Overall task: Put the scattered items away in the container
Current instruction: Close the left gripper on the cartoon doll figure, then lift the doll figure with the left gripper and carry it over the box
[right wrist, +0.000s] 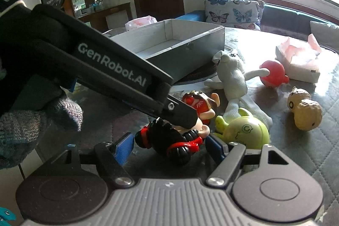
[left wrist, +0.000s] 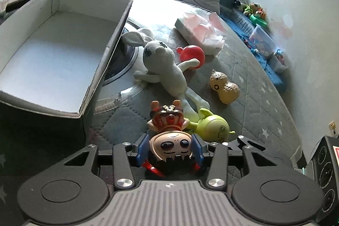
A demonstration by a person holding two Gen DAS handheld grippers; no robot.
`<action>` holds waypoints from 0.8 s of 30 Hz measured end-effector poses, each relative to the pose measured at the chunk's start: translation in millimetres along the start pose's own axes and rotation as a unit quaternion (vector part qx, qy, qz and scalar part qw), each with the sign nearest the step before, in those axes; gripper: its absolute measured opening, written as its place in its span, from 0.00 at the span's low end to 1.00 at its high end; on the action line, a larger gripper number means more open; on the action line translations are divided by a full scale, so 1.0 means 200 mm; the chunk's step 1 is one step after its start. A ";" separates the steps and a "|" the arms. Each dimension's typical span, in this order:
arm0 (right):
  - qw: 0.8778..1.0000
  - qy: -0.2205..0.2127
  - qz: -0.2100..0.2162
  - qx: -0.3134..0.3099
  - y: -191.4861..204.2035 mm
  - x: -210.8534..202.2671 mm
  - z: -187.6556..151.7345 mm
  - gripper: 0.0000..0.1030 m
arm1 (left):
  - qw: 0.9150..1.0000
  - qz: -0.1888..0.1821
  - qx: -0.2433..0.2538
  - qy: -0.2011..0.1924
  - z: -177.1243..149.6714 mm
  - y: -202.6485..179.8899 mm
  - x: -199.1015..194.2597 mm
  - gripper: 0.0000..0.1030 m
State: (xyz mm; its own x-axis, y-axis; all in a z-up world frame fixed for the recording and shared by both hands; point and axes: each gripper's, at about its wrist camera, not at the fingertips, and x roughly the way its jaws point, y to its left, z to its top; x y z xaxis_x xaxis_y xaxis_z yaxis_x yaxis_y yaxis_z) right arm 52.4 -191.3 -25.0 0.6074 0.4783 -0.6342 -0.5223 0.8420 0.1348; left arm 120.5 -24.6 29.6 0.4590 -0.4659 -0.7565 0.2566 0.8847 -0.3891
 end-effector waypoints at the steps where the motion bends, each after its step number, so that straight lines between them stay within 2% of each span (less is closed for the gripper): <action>1: 1.000 0.001 0.000 0.000 0.00 0.00 0.00 0.74 | 1.000 -0.001 0.000 0.000 0.00 0.00 0.00 0.45; 4: 1.000 0.002 0.002 0.003 -0.01 0.00 0.00 0.73 | 1.000 -0.006 -0.005 0.002 0.00 0.01 0.00 0.45; 7: 1.000 0.003 0.004 0.008 -0.01 0.00 0.00 0.72 | 0.999 -0.012 -0.036 0.004 0.00 0.04 0.00 0.45; 14: 1.000 0.000 0.003 0.008 0.00 0.00 0.00 0.71 | 0.997 -0.024 -0.075 0.000 0.00 0.10 -0.01 0.45; 24: 1.000 -0.003 0.007 0.006 0.00 -0.02 0.01 0.68 | 0.989 -0.044 -0.140 0.001 -0.01 0.19 0.00 0.46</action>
State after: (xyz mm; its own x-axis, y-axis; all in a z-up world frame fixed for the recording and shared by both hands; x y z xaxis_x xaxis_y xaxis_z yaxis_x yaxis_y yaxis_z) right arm 51.1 -192.7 -21.6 0.6035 0.4925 -0.6271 -0.5239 0.8378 0.1537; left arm 128.7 8.3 14.9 0.4430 -0.5410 -0.7149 0.0493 0.8109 -0.5831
